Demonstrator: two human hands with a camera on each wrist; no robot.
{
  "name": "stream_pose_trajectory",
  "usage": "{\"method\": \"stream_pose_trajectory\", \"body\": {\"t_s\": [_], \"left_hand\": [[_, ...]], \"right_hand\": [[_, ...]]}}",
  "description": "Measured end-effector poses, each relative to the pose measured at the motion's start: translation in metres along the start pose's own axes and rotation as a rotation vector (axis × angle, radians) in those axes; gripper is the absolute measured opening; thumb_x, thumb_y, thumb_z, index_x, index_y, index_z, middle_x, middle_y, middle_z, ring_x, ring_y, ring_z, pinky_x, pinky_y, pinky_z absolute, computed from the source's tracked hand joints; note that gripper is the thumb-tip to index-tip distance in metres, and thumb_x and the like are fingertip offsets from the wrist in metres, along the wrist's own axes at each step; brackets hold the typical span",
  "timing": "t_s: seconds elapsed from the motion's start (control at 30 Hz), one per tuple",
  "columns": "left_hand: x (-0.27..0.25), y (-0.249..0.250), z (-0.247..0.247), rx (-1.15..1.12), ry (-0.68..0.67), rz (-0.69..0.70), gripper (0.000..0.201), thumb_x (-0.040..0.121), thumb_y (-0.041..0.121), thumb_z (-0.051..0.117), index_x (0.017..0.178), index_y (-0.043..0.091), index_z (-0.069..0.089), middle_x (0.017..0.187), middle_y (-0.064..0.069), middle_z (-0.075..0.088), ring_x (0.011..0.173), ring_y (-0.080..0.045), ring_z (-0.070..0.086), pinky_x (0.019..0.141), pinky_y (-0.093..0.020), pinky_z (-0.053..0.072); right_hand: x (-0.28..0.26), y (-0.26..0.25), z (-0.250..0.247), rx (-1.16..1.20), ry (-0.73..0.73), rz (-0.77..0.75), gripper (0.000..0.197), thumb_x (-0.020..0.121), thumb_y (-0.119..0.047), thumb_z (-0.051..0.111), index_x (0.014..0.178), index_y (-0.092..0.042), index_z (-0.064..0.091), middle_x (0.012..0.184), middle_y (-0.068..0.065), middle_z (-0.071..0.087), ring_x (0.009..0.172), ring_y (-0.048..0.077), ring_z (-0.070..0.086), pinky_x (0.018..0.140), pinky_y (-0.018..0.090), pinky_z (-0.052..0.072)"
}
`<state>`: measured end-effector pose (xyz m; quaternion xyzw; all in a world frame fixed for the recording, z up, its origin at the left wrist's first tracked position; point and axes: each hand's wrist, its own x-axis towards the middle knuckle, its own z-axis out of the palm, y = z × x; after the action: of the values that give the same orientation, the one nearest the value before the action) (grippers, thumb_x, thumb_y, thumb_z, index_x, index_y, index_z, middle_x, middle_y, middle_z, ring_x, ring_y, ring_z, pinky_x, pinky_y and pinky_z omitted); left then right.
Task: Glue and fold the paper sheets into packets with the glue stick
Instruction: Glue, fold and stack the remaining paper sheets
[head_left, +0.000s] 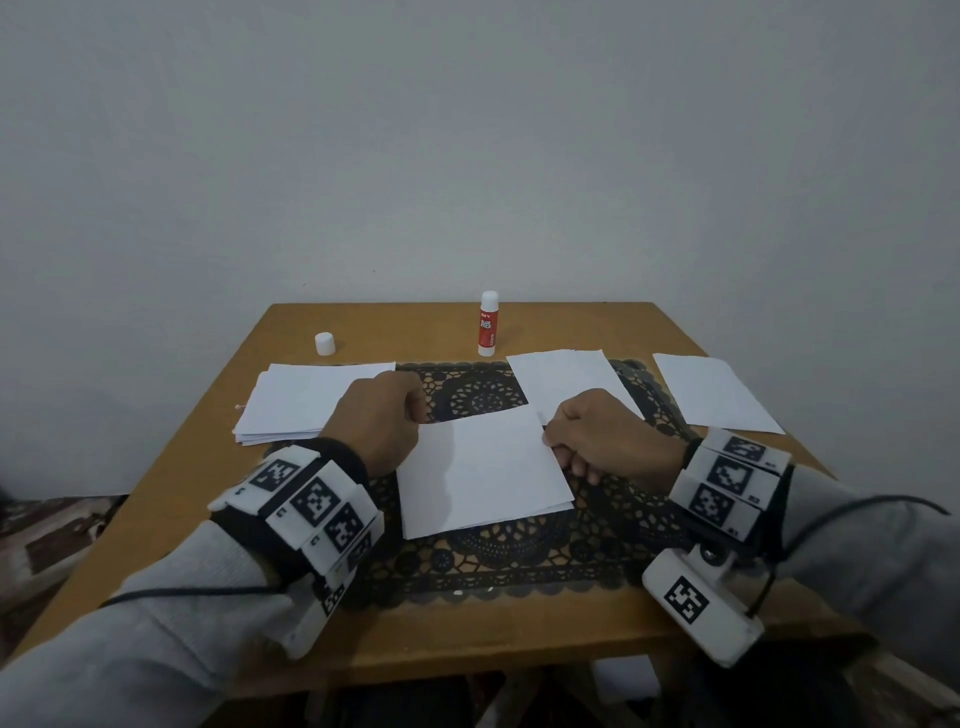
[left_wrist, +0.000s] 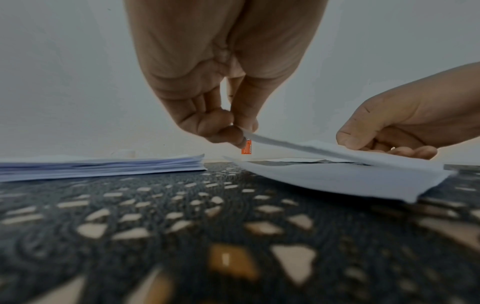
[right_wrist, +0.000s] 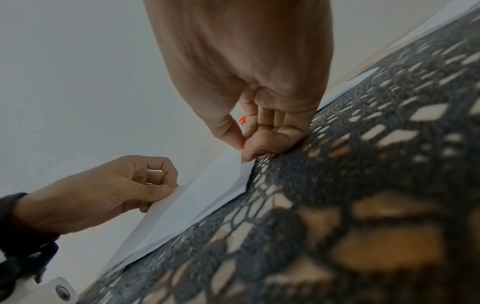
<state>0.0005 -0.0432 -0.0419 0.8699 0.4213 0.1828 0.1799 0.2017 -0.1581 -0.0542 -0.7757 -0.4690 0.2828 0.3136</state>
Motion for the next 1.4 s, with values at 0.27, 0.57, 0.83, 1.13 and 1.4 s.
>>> {"method": "stream_pose_trajectory", "body": {"t_s": [0.27,0.57,0.83,1.13,1.4], "left_hand": [[-0.0021,0.0076,-0.0043,0.036,-0.077,-0.009,0.033,0.084,-0.009,0.047,0.08,0.012,0.071,0.082,0.003,0.054,0.08,-0.014,0.049,0.071,-0.023,0.038],[-0.0017,0.0072,-0.0026,0.044,-0.1,0.011,0.03,0.089,-0.004,0.049,0.088,0.015,0.072,0.11,-0.004,0.061,0.094,-0.017,0.051,0.077,-0.022,0.036],[-0.003,0.0061,-0.003,0.027,-0.104,0.029,0.035,0.081,-0.011,0.043,0.081,0.019,0.062,0.108,-0.003,0.056,0.098,-0.017,0.049,0.077,-0.023,0.035],[-0.0021,0.0045,-0.0021,0.021,-0.078,0.029,0.035,0.08,-0.012,0.043,0.078,0.018,0.061,0.105,-0.005,0.058,0.094,-0.017,0.049,0.075,-0.023,0.035],[-0.0013,0.005,-0.0025,0.009,-0.071,0.022,0.035,0.083,-0.011,0.044,0.079,0.019,0.061,0.105,-0.003,0.058,0.095,-0.017,0.05,0.076,-0.023,0.036]], "right_hand": [[-0.0003,0.0007,-0.0002,0.019,-0.008,-0.007,0.023,0.093,-0.012,0.056,0.088,0.008,0.064,0.072,0.011,0.07,0.05,0.014,0.054,0.042,0.021,0.044],[0.0008,0.0032,-0.0002,0.033,-0.008,-0.006,0.02,0.092,-0.012,0.057,0.088,0.006,0.063,0.073,0.011,0.071,0.052,0.016,0.056,0.044,0.022,0.047],[0.0005,0.0037,0.0008,-0.007,0.003,-0.022,0.012,0.089,-0.008,0.058,0.082,-0.001,0.064,0.071,0.01,0.07,0.048,0.012,0.057,0.045,0.021,0.048],[0.0018,0.0073,-0.0001,-0.007,0.003,-0.028,0.018,0.093,-0.006,0.051,0.086,-0.001,0.067,0.071,0.011,0.071,0.05,0.015,0.059,0.046,0.022,0.049],[0.0015,0.0069,-0.0006,-0.026,-0.006,-0.037,0.019,0.093,-0.004,0.048,0.086,-0.006,0.066,0.069,0.008,0.069,0.05,0.013,0.059,0.046,0.02,0.047]]}}
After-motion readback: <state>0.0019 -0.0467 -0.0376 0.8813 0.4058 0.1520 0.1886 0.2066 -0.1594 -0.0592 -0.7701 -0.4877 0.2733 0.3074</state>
